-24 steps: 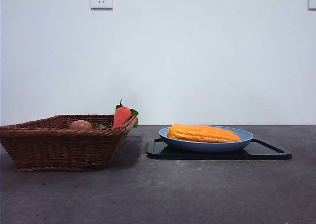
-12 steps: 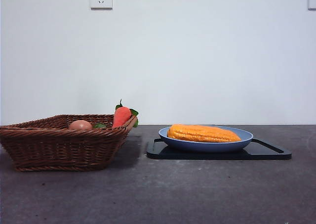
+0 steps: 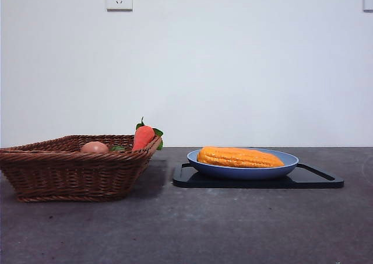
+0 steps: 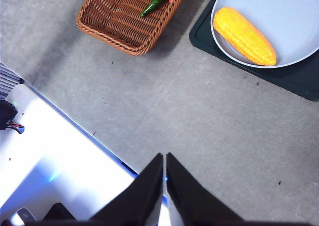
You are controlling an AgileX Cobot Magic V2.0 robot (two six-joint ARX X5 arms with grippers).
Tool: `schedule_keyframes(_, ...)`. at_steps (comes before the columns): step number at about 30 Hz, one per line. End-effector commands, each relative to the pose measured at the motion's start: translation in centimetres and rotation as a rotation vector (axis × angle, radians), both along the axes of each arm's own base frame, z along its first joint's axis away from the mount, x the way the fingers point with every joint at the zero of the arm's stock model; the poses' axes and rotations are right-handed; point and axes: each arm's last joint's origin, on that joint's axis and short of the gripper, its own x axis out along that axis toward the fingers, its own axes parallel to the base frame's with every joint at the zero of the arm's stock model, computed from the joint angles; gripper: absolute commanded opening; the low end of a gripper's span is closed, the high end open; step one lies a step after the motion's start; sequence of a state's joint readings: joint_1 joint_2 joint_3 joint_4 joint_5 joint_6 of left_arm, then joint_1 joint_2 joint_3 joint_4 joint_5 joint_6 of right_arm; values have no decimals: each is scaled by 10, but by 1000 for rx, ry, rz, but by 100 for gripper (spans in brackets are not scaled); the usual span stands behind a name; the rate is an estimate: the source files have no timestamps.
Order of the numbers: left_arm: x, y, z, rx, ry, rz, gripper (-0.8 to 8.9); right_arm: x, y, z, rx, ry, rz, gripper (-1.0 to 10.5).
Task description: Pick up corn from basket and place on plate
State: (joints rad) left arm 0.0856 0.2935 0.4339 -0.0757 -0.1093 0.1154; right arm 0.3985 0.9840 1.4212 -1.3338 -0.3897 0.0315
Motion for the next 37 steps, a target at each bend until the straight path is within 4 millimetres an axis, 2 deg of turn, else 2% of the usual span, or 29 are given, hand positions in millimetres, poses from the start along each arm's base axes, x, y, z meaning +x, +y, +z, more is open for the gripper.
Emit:
schedule_keyframes(1,-2,1,-22,-42,1,11,4,1,1,5,15,-19,0,2)
schedule_keyframes(8,-3,1,-74,-92,53,13,4,1,1,5,15,-19,0,2)
schedule_keyframes(18,-2,1,-115,-209,129,19,4,1,1,5,16,-19,0,2)
schedule_keyframes(25,-3,1,-132,-347,195,34,4,1,1,5,15,-20,0,2)
schedule_keyframes(37,-3,1,-129,-356,167,30,4,1,1,5,15,-20,0,2)
